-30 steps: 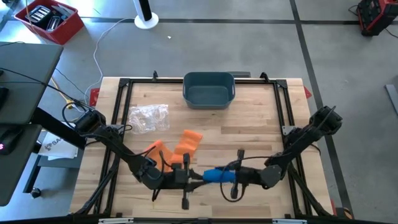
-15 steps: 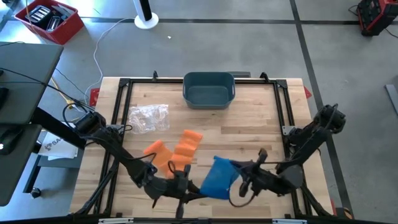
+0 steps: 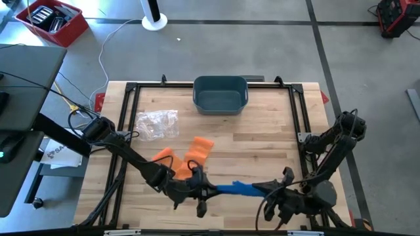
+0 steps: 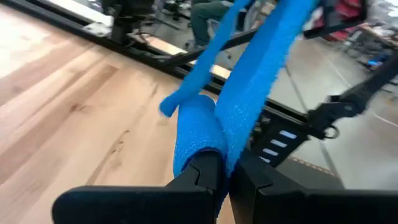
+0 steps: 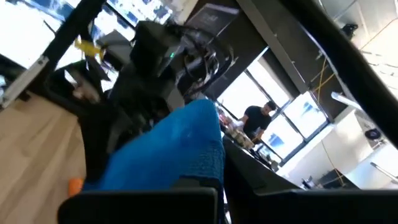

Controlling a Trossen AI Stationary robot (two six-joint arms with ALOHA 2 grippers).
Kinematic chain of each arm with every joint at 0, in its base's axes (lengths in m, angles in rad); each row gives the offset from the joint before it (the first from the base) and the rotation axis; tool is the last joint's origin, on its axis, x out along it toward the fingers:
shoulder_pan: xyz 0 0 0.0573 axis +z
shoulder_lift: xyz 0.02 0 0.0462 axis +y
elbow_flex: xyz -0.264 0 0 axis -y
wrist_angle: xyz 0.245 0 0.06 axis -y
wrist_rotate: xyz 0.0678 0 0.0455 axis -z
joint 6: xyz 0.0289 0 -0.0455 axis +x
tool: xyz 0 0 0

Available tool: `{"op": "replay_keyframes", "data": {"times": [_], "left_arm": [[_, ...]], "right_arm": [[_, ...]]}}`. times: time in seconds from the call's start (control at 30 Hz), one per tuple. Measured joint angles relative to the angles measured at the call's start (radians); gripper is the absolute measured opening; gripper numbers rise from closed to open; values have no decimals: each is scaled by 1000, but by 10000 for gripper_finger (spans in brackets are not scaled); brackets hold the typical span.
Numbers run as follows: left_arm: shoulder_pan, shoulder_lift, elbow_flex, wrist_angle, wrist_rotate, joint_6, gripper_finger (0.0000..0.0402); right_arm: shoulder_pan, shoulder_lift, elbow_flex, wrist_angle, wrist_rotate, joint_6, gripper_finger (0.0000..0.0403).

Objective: Roll bandage
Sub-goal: Roll the blue bandage

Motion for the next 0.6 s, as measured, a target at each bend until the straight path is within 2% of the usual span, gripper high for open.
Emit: {"op": "replay_keyframes", "data": {"times": [0.1,0.23,0.43,0.5,0.6], "left_arm": [[-10,0,0,12,19,0,12],[-31,0,0,26,20,31,12],[-59,0,0,67,19,82,12],[-69,0,0,70,19,88,12],[-80,0,0,80,25,79,12]], "right_arm": [[-7,0,-6,-44,40,27,0],[-34,-1,-65,-50,37,81,0],[-120,-41,-254,-52,-5,367,0],[-153,-59,-331,-50,-74,529,0],[-212,-61,-429,-57,-253,791,0]]}}
